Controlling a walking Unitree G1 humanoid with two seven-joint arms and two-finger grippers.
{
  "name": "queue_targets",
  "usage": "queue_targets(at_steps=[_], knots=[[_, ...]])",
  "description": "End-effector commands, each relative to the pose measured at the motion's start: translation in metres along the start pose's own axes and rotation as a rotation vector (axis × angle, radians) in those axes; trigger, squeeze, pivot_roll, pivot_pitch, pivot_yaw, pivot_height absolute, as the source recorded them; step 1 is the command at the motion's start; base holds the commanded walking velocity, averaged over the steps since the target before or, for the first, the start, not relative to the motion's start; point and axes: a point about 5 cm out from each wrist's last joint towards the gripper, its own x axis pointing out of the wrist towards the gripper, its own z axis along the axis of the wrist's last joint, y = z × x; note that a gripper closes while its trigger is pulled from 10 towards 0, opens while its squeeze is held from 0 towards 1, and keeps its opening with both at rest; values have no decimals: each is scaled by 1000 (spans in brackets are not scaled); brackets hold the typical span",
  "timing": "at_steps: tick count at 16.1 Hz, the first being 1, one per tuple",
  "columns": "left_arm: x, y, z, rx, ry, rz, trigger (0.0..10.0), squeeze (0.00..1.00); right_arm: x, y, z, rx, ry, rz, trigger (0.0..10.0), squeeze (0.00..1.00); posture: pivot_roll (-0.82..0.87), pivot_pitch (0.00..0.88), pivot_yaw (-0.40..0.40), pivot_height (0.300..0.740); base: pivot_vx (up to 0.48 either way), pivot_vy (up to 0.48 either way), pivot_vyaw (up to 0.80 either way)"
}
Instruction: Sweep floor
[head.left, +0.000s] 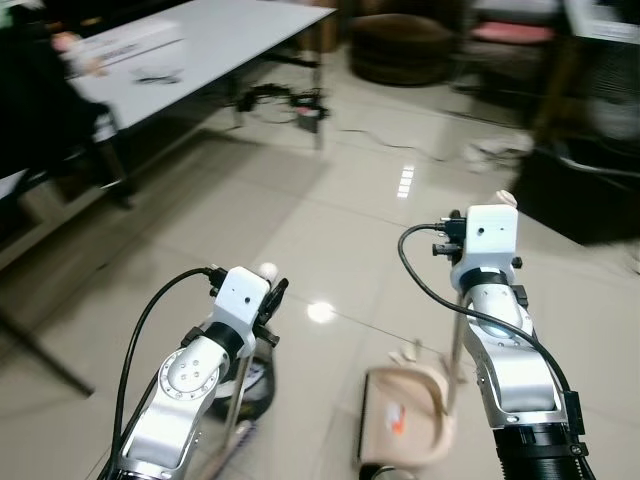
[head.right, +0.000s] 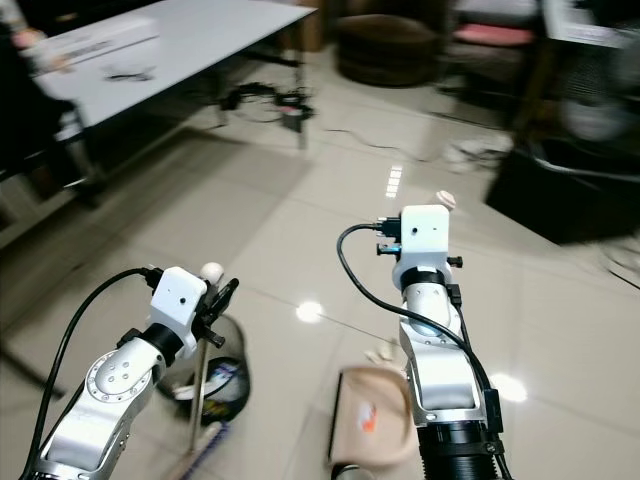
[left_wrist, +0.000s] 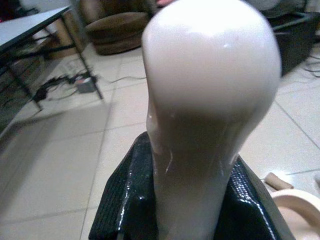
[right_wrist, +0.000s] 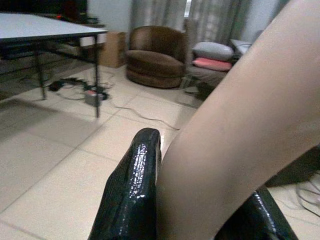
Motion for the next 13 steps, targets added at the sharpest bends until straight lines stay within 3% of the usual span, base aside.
queue_targets(at_steps=[1, 7, 10, 13], knots=[[2, 4, 5, 27, -26, 15, 10000, 0, -1, -2, 10, 12, -51, -4, 10000, 0, -74, 0, 41, 740, 0, 0, -800], [5, 4, 12, 9, -67, 18, 10000, 0, -3, -7, 11, -1, -55, -1, 10000, 0, -89, 0, 53, 740, 0, 0, -800], [4, 6, 11, 4, -64, 46, 10000, 0, -3, -11, 10, -66, -49, -13, 10000, 0, -93, 0, 52, 740, 0, 0, -800], [4, 13, 17, 24, -101, 118, 10000, 0, -3, -10, 15, -21, -69, -5, 10000, 0, -93, 0, 52, 740, 0, 0, -800]])
